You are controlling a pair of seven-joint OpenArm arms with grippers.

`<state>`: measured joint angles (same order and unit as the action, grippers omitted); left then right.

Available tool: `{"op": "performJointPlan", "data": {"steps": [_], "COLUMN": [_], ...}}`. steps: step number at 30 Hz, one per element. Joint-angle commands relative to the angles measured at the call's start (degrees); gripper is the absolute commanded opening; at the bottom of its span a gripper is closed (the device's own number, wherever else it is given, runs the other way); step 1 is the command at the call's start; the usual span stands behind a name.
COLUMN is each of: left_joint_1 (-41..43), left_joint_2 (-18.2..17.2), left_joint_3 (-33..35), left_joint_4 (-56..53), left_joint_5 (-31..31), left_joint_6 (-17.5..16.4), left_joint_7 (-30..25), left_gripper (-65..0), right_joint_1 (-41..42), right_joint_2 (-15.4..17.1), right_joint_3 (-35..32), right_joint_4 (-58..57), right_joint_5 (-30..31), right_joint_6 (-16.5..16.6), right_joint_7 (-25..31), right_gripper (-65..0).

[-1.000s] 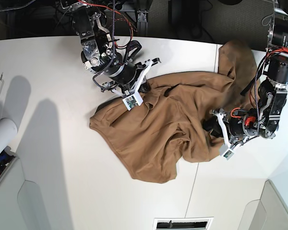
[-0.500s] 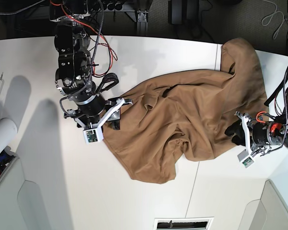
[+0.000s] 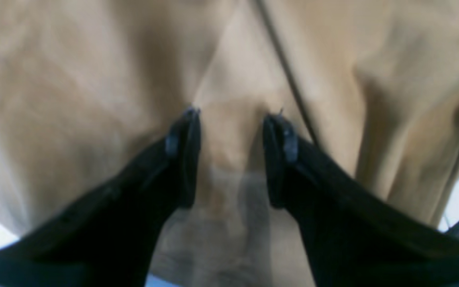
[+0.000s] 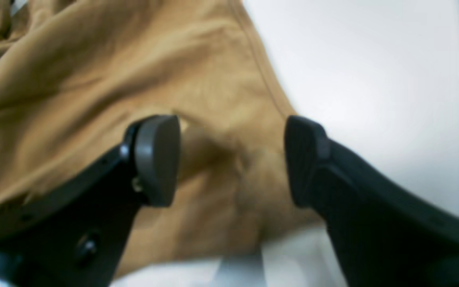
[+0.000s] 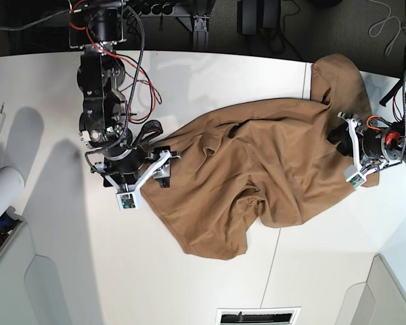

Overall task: Layout the t-shirt on the table in an organized manner, then fold the t-shirt properly
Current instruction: 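Pull the grippers apart to stretch the tan shirt across the table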

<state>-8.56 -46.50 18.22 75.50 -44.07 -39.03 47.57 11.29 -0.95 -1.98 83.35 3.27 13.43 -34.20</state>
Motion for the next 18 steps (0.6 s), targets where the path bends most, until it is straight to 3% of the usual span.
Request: {"op": "performJointPlan", "data": {"steps": [1, 4, 11, 13, 16, 18], "left_joint_1": [0.0, 1.4, 1.7, 1.7, 1.7, 1.7], "left_joint_2": [-1.1, -1.1, -1.1, -1.0, -0.9, -0.9], "left_joint_3": [-1.0, -1.3, -1.3, -1.3, -1.3, -1.3], "left_joint_4": [0.5, 0.5, 0.5, 0.4, 0.4, 0.4], "left_joint_5": [0.0, 0.5, 5.6, 5.6, 5.6, 5.6], "left_joint_6": [0.0, 0.0, 0.0, 0.0, 0.0, 0.0], "left_joint_7": [0.2, 0.2, -4.1, -4.1, -4.2, -4.3], "left_gripper": [-36.4, -36.4, -36.4, -36.4, -36.4, -36.4], "right_joint_1": [1.8, 2.8, 2.1, 2.2, 2.2, 2.2], "right_joint_2": [0.0, 0.0, 0.0, 0.0, 0.0, 0.0], "right_joint_3": [-0.3, -1.2, -3.0, -3.0, -3.0, -3.0], "right_joint_4": [-0.8, -4.0, -3.2, -2.6, -2.4, -2.4], "right_joint_5": [0.7, 1.3, 1.3, 1.3, 1.3, 1.3], "right_joint_6": [1.3, 3.3, 3.3, 3.3, 3.3, 3.3], "right_joint_7": [1.1, 1.0, 0.5, -0.2, -1.6, -2.2], "right_gripper": [-24.3, -24.5, -24.7, -32.4, -55.3, -65.0]}}
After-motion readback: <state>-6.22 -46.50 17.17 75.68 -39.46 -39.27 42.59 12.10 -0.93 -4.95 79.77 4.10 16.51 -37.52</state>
